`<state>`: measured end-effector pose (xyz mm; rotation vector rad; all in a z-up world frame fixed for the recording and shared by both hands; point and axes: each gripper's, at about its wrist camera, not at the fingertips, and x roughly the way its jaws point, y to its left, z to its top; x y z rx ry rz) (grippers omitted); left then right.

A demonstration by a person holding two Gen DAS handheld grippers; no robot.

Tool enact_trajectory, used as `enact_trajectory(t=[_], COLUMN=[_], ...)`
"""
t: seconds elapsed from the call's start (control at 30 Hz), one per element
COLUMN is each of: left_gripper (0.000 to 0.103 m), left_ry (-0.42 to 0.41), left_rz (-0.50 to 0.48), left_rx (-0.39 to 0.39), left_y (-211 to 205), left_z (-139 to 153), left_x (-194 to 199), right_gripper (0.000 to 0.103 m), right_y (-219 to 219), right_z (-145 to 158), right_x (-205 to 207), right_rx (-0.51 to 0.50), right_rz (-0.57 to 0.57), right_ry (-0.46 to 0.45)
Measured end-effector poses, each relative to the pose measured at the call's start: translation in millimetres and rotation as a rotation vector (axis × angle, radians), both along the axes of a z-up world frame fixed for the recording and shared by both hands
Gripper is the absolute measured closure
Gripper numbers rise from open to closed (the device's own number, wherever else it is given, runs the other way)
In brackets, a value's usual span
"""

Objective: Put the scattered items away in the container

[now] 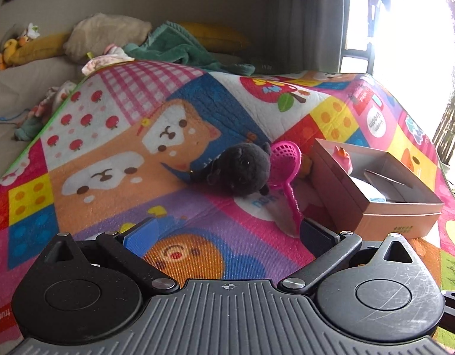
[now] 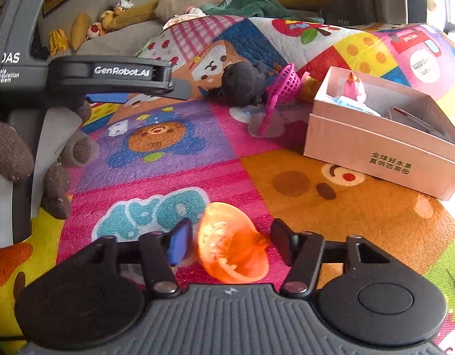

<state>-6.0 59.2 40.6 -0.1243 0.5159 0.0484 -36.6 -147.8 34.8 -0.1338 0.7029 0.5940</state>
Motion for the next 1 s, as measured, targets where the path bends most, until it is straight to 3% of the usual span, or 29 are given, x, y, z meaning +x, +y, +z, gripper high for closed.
enact_trajectory(t=[0.17,0.27,0.37,0.57,0.67,0.7,0.73,0.77,0.93,1.0], left_gripper=[0.0,0.0,0.0,0.0,0.0,0.0,0.0,0.0,0.0,0.0], left_ry=[0.024,0.014,-0.012,-0.008,-0.007,-0.015,-0.027,-0.042,-0.091,-0.079], left_rz=[-0.023,-0.025,-0.024,-0.056,-0.078,-0.092,-0.107,-0.124,-0.175,-0.166], left_rx=[-0.004,-0.026,-0.058,-0.024,-0.008,0.014,0.042,0.075,0.256,0.264], left_y=[-6.9,-15.6,-26.6,-36.0,-32.3,-32.3,-32.8,-33.8,-48.8,-55.4], left_z=[-6.2,-4.9,-1.8,-5.2,-7.1,-7.3,-7.7,-8.4,-14.8,-16.2], left_x=[3.5,4.1,4.1,17.1,20.2,20.6,21.5,23.2,53.8,73.1], right_gripper=[0.052,0.052,0.031,0.016,0.017,0.025,0.043,0.05,0.051,0.05], right_y=[-36.1,-63.6,-77.9,-65.7,-55.8,-56.3,-58.3,-61.5,-80.6,-87.8], right_z=[-0.2,0.7,5.9,8.5,2.9,0.4,-1.5,-2.9,-4.4,-8.8], right_x=[13.3,21.8,22.1,13.1,14.1,16.2,18.4,20.7,39.7,50.7], right_rx=[-0.011,0.033,0.058,0.038,-0.03,-0.049,-0.063,-0.072,-0.065,-0.037], right_rz=[-0.097,-0.112,-0.122,-0.046,-0.032,-0.028,-0.019,-0.012,-0.077,-0.118], right_ry=[-0.008,0.019,-0.015,-0.07,-0.073,-0.062,-0.047,-0.035,-0.07,-0.047])
